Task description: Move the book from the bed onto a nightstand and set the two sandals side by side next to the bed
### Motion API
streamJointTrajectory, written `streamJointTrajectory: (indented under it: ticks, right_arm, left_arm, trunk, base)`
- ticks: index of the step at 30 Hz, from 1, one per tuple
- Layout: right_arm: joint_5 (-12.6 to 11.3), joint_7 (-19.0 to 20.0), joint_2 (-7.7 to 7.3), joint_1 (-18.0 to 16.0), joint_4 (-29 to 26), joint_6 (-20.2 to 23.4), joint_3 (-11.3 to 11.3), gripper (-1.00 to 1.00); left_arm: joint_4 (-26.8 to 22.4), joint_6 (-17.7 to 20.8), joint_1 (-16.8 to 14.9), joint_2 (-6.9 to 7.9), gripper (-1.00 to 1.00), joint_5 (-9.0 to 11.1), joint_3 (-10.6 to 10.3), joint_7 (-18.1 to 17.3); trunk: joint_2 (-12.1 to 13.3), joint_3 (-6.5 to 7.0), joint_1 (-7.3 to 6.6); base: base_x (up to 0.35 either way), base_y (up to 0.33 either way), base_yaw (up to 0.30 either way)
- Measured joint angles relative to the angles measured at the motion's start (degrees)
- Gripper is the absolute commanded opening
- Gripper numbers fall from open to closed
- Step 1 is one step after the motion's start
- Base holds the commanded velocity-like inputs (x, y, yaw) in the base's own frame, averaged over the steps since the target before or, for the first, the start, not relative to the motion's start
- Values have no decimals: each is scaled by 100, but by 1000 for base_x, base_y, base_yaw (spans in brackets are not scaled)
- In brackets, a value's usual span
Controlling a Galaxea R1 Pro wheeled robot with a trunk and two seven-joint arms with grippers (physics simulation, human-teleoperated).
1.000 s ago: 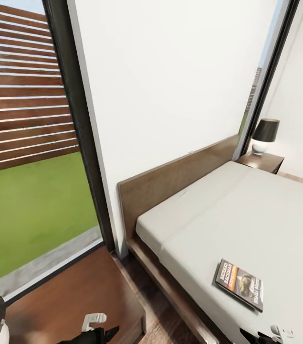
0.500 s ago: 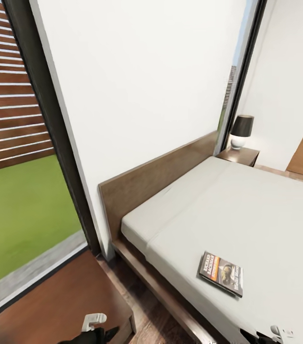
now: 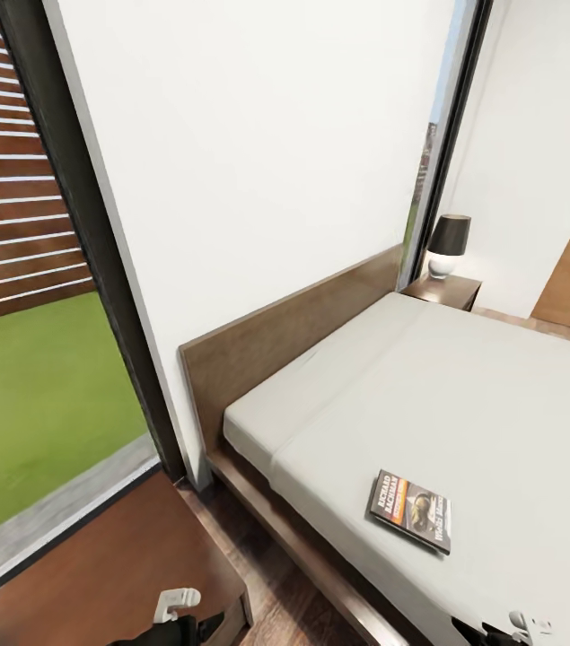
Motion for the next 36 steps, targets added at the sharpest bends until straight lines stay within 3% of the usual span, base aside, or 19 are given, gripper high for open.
streamJointTrajectory:
  ticks: [5,28,36]
  right_arm:
    - [-1,0,0,0,0,0,0,100]
    - [-4,-13,0,1,1,15,3,100]
    - [-3,-13,0,2,1,15,6,100]
  left_arm:
    - [0,7,0,3,100,0,0,12]
    - [-2,8,-1,1,100,1,-1,17]
    - [1,8,1,1,100,0,0,18]
  trunk:
    - [0,0,0]
    - [921,412,-504]
    - [1042,466,-570]
  base:
    - [0,0,0]
    - [0,0,0]
    - [0,0,0]
